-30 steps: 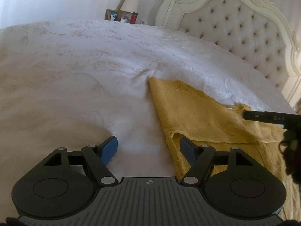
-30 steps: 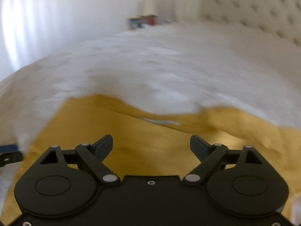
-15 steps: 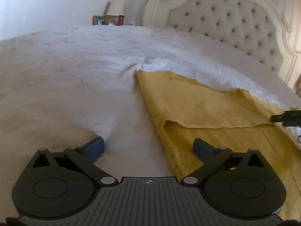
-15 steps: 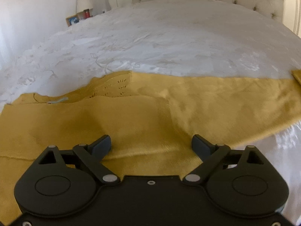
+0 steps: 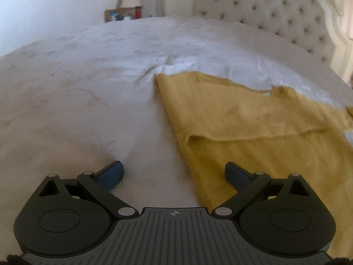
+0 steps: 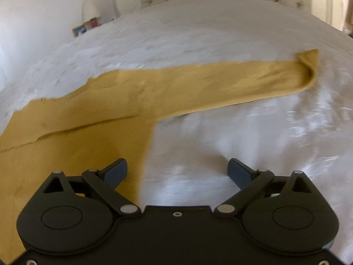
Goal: Fold small clothes
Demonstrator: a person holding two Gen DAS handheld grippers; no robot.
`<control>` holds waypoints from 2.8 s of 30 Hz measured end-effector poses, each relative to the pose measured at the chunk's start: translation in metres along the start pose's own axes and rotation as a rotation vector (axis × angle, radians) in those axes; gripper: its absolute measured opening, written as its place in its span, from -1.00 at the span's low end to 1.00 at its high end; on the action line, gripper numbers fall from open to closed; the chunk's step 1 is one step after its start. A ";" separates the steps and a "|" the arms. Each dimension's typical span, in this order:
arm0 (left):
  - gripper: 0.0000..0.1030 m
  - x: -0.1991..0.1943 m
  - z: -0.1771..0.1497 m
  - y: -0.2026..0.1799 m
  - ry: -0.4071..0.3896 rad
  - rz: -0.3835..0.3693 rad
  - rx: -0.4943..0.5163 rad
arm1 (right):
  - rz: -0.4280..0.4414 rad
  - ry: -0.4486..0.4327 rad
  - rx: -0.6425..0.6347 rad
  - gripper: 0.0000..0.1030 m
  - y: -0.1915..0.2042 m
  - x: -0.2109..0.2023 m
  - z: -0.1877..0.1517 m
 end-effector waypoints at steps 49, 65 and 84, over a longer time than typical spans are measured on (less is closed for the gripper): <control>0.95 0.109 0.024 -0.187 -0.070 0.025 0.031 | -0.170 -0.172 0.170 -0.68 -0.181 0.016 0.182; 0.80 0.045 0.060 -0.134 -0.018 -0.156 -0.119 | 0.355 -0.169 -0.130 -0.68 0.060 -0.035 0.137; 0.82 0.053 0.053 -0.129 0.096 -0.305 -0.089 | 0.353 -0.056 -0.231 0.38 0.105 -0.014 0.007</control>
Point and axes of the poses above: each gripper's, at about its wrist camera, not at the fingertips, and x roughly the way its jaws point, y to its left, z to its top, the point moved 1 cm from there along x, roughly the way its jaws point
